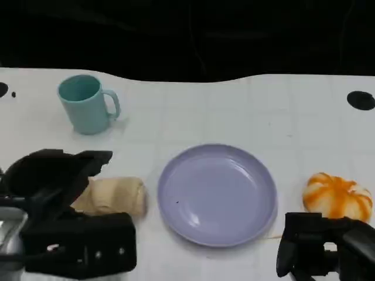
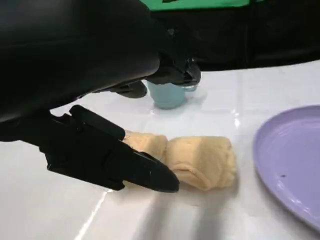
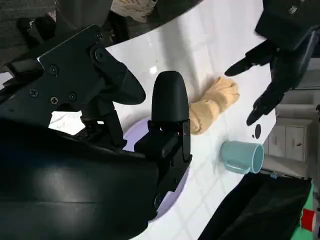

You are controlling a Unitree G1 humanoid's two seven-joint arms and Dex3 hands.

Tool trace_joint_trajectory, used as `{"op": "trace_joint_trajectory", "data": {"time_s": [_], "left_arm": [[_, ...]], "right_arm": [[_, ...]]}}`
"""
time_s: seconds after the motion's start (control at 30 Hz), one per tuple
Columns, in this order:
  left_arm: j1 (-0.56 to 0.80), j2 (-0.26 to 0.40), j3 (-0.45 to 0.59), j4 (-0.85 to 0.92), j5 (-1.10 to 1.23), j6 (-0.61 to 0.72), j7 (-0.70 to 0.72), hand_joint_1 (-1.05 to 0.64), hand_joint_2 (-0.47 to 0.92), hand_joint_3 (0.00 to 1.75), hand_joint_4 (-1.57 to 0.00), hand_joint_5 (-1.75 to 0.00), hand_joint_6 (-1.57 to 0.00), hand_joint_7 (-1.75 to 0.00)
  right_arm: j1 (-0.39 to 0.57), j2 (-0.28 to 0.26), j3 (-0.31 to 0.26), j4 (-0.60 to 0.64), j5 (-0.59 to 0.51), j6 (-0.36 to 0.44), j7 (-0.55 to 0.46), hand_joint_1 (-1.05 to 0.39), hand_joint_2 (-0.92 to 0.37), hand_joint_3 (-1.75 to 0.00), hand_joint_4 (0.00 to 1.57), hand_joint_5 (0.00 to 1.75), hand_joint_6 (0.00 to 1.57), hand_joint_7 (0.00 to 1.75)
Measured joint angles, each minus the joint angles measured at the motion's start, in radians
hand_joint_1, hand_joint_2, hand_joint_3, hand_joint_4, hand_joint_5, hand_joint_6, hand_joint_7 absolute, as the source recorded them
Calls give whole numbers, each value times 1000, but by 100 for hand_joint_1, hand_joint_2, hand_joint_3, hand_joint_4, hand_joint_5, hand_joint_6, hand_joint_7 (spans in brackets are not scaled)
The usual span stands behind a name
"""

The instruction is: Grasp the towel on the left side of the plate with the left hand and place it into the plate.

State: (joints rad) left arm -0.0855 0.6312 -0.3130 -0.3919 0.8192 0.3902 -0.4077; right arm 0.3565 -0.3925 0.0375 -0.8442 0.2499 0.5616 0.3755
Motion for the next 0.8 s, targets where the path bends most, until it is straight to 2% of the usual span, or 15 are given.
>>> {"op": "trace_joint_trajectory", "data": {"time_s": [0.33,0.43,0.47,0.5,0.53,0.6,0.63,0.67,0.7,0.73,0.77,0.8], "left_arm": [[-142,-95,-119,336,112,-54,0,-56,91,1,-36,-10,-31,0],[-183,-136,-127,439,110,-60,9,-51,92,2,-46,-12,-39,-3],[-195,-151,-126,471,104,-64,23,-47,92,4,-62,-19,-51,-6],[-203,-162,-124,498,92,-75,45,-44,92,6,-72,-35,-64,-6],[-208,-170,-117,529,77,-92,77,-40,92,7,-74,-59,-76,-5],[-216,-186,-103,597,51,-141,168,-31,92,17,-83,-94,-102,-12],[-216,-188,-97,626,35,-171,213,-29,92,20,-84,-101,-107,-13],[-216,-188,-93,652,24,-199,249,-28,92,19,-80,-123,-112,-24],[-214,-188,-91,671,12,-225,280,-27,92,17,-72,-154,-86,-101],[-210,-187,-87,687,3,-253,315,-27,92,18,-69,-164,-71,-137],[-206,-185,-85,697,-2,-276,348,-26,92,19,-68,-169,-63,-155],[-200,-185,-83,703,-6,-294,376,-28,92,26,-70,-172,-61,-153]], "right_arm": [[13,-2,-1,-18,0,14,-3,-10,-49,-123,73,172,66,146],[14,-2,-1,-32,0,17,-5,-10,-49,-123,73,172,66,146],[14,-3,-1,-35,0,18,-6,-10,-48,-123,73,172,66,146],[14,-3,-1,-37,0,19,-6,-10,-48,-123,73,172,66,146],[15,-3,-1,-40,-1,20,-6,-10,-48,-123,74,172,66,146],[15,-4,0,-45,-2,26,-8,-10,-48,-124,74,172,66,146],[15,-4,0,-48,-2,30,-8,-10,-48,-124,73,172,66,146],[15,-4,0,-49,-2,33,-9,-10,-48,-124,73,172,66,146],[15,-4,0,-49,-2,33,-9,-10,-48,-124,74,172,66,146],[15,-4,0,-49,-2,33,-9,-10,-48,-124,74,172,66,146],[15,-4,0,-49,-2,33,-9,-10,-48,-124,74,172,66,146],[15,-4,0,-48,-2,33,-9,-10,-48,-124,74,171,66,146]]}}
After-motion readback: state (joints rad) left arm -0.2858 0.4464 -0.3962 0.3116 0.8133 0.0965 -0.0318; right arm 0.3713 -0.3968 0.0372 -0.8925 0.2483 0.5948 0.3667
